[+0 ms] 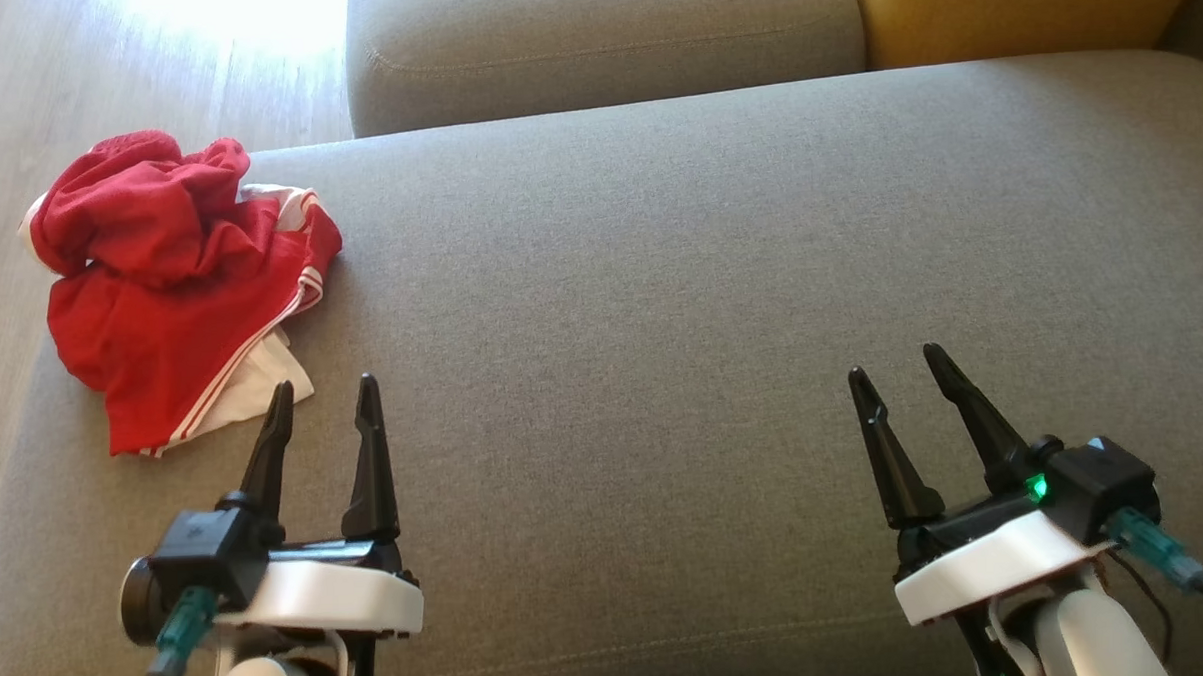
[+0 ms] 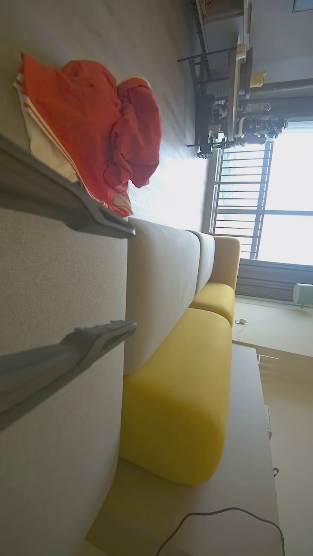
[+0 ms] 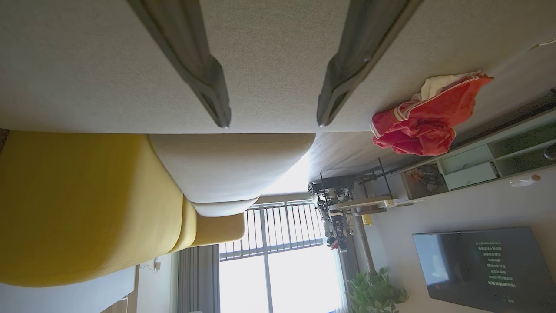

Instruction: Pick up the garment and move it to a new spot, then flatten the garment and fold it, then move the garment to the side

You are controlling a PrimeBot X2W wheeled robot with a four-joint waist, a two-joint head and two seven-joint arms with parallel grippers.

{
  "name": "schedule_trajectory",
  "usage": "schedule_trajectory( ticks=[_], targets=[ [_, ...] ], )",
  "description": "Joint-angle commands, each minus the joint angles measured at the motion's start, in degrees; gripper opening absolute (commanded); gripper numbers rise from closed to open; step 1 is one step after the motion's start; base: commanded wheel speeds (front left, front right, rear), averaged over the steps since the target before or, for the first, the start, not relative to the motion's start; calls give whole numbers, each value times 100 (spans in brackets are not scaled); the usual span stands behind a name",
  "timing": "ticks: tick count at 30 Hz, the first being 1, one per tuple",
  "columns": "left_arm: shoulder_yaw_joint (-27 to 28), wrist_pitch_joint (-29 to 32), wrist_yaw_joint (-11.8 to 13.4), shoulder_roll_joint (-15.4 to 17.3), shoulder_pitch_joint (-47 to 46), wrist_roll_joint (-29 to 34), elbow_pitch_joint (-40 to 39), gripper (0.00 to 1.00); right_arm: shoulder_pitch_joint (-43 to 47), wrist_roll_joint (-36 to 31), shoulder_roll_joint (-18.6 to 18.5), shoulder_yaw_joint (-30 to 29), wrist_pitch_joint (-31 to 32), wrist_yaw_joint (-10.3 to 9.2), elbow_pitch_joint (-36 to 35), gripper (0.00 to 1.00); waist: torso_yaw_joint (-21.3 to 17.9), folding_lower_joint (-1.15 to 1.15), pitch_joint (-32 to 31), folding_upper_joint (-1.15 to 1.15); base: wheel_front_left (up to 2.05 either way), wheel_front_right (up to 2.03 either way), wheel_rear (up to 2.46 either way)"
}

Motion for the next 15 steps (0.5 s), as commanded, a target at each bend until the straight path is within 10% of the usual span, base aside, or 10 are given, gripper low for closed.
schedule_trajectory(
  ticks=[1, 15],
  targets=[
    [142, -99, -36, 15, -163, 218, -249, 100, -248, -215, -64, 128, -110, -1, -259, 100, -4, 0, -1, 0, 0, 0, 0],
    [166, -269, -293, -16, -69, 750, -135, 100, -253, -984, -71, 212, -279, -1, -342, 100, -57, 0, -51, 0, 0, 0, 0]
  ],
)
